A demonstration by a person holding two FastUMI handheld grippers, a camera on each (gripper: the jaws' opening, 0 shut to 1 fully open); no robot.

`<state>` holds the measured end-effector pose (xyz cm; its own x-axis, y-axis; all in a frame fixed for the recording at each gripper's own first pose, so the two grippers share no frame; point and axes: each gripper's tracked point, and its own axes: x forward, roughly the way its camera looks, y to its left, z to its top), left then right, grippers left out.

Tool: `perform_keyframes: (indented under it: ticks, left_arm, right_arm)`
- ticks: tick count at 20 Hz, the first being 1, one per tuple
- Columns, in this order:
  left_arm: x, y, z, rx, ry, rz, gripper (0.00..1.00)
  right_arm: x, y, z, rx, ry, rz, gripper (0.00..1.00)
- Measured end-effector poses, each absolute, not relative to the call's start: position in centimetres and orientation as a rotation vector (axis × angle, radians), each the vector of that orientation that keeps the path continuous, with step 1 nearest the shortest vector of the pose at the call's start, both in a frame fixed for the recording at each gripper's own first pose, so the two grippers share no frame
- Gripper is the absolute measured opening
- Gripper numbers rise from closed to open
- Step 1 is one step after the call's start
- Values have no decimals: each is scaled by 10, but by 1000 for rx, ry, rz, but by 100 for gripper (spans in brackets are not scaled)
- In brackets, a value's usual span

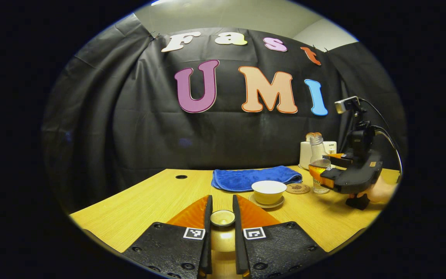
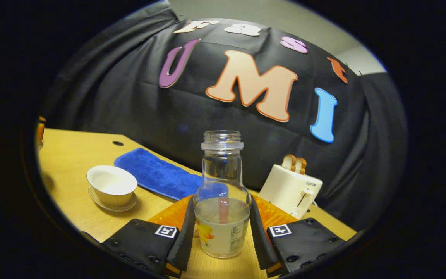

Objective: Open the teacup lid with one hand, grasp the water bottle and pour water into the teacup with the other hand; after pouring, place the water bottle on the coaster and then close the teacup lid.

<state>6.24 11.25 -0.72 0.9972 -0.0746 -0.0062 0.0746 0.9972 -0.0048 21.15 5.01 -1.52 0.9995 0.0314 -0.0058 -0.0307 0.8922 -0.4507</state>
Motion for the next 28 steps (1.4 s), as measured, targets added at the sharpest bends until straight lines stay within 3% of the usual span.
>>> perform_keyframes:
  ticks: [15,28]
  left_arm:
    - [63,120,-5,-5,5,-75,21]
    - [64,133,-7,-10,7,-55,21]
  right_arm:
    - [220,101,-55,-1098,86,245,70]
    - [218,112,-58,-1508,29,301,70]
